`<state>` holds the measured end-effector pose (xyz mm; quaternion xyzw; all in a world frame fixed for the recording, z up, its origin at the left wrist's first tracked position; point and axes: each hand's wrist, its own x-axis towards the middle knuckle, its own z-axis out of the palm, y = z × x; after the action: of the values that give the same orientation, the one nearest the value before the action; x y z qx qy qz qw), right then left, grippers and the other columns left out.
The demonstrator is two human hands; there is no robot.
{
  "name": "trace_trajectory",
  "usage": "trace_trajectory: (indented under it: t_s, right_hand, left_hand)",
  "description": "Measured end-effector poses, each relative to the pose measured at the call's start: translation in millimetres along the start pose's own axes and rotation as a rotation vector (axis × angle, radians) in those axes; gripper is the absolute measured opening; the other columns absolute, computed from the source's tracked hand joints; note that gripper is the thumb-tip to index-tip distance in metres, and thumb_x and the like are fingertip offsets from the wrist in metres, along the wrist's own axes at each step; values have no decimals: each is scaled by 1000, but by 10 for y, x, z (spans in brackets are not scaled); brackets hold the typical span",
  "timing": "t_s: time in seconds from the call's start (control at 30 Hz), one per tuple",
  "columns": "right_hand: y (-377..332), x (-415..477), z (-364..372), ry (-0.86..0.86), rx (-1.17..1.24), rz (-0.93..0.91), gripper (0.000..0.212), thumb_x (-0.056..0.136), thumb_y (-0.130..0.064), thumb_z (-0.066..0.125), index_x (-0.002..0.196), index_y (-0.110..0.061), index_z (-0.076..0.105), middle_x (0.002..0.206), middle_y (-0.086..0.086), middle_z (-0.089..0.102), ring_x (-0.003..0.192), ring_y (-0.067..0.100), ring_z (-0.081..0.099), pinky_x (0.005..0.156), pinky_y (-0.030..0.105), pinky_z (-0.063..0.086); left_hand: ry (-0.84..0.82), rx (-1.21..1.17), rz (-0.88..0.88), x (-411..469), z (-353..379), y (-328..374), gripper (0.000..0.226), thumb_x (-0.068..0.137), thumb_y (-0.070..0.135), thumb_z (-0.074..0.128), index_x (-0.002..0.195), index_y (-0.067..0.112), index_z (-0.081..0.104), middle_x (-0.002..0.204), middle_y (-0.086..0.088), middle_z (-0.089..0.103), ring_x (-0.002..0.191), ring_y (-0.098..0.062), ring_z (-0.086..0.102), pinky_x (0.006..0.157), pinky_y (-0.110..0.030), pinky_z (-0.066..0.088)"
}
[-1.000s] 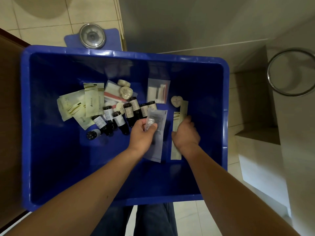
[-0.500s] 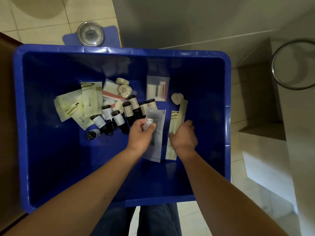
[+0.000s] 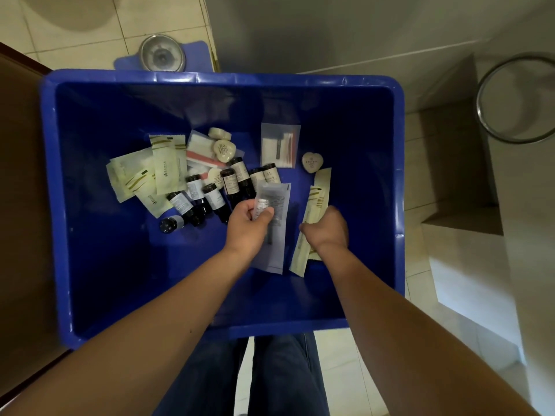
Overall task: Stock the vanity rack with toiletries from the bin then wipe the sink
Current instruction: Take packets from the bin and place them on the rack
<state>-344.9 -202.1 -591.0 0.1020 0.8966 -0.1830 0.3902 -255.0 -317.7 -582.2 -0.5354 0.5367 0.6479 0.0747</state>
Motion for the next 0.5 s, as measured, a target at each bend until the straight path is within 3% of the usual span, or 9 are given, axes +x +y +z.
trace_trajectory:
  t_s: [0.2,0.33,0.5]
  right_hand:
    - [-110,-302,-242,-106,201,-67,23,79,-10,72,95,-15,57,96,1,63,90,21,62,75,31,53]
    - [-236,-542,-450,-190,331,-107,23,77,-9,68,100,-11,65,98,7,70,89,22,67,80,39,58]
    - [-390,-878,-753,-323,436,-143,26,85,-7,60,111,-7,63,106,14,69,92,26,67,78,38,58]
  left_hand:
    - [-5,-38,17,-230,1,237,22,94,21,60,114,13,57,93,7,60,80,0,54,65,-8,41]
    - [-10,-67,50,-446,-28,501,26,94,21,61,117,10,59,102,1,65,87,-7,59,70,-12,44]
    - [-19,-73,96,-788,-132,794,11,96,19,57,104,20,50,86,13,52,74,4,48,53,3,38]
